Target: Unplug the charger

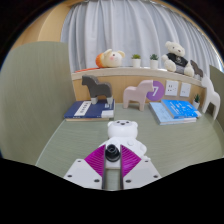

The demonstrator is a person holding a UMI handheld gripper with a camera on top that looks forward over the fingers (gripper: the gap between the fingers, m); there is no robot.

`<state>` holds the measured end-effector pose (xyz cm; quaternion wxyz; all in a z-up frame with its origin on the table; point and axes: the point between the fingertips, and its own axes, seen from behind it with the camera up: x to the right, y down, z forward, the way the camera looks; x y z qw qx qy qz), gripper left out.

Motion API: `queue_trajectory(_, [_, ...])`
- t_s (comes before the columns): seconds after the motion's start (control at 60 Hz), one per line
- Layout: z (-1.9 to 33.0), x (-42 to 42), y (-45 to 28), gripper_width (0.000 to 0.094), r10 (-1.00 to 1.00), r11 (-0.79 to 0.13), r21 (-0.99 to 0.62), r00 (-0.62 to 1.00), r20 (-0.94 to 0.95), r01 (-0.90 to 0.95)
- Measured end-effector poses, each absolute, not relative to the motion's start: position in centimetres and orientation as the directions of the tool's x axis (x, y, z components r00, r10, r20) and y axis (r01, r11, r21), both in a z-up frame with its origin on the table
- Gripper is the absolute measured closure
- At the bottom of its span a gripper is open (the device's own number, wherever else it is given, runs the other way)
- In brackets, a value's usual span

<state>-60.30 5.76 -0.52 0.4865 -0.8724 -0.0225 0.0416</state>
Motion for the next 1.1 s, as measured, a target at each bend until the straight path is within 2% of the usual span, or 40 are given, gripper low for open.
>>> queue_trajectory(0.1, [-0.2,-60.3,5.8,0.0801,0.077,-0.489,-0.872,0.995,-0.071,-0.024])
queue_trajectory(0.167, [-0.1,-60.3,5.8,0.0842,0.095,-0.469,-0.883,0.995,-0.012,0.034])
queue_trajectory(0.233, [-0.2,-60.4,5.8,0.0843,0.120,-0.466,-0.880,0.992,0.037,0.089])
queue_trajectory(0.333, [-0.2,-60.4,5.9,0.0850,0.128,-0.485,-0.873,0.992,-0.010,0.054])
queue_trajectory(0.4, [0.2,-60.4,5.8,0.0870,0.115,-0.552,-0.834,0.992,-0.047,0.024])
queue_trajectory(0.433, [3.6,-60.1,6.2,0.0871,0.126,-0.525,-0.851,0.991,-0.046,0.027])
queue_trajectory(0.483, [11.6,-57.4,7.7,0.0872,0.086,-0.368,-0.930,0.996,-0.016,0.017])
queue_trajectory(0.533, [18.4,-54.8,8.3,0.0872,0.062,-0.254,-0.967,0.998,-0.007,0.009])
queue_trajectory(0.567, [21.9,-52.5,8.8,0.0872,0.035,-0.218,-0.976,0.999,0.006,0.013])
queue_trajectory(0.617, [23.0,-49.5,9.5,0.0872,0.008,-0.206,-0.977,0.999,0.046,0.046])
queue_trajectory(0.683, [21.7,-46.2,10.1,0.0872,0.008,-0.229,-0.972,0.998,0.060,0.061])
queue_trajectory(0.767, [16.7,-42.2,10.2,0.0869,0.019,-0.321,-0.946,0.999,0.046,0.050])
queue_trajectory(0.833, [11.3,-39.0,9.9,0.0866,0.000,-0.405,-0.911,0.996,0.086,0.079])
queue_trajectory(0.933, [5.5,-36.6,9.6,0.0861,-0.006,-0.480,-0.876,0.998,0.060,0.050])
queue_trajectory(1.1, [-1.0,-35.2,9.2,0.0842,-0.009,-0.578,-0.816,0.999,0.038,0.026])
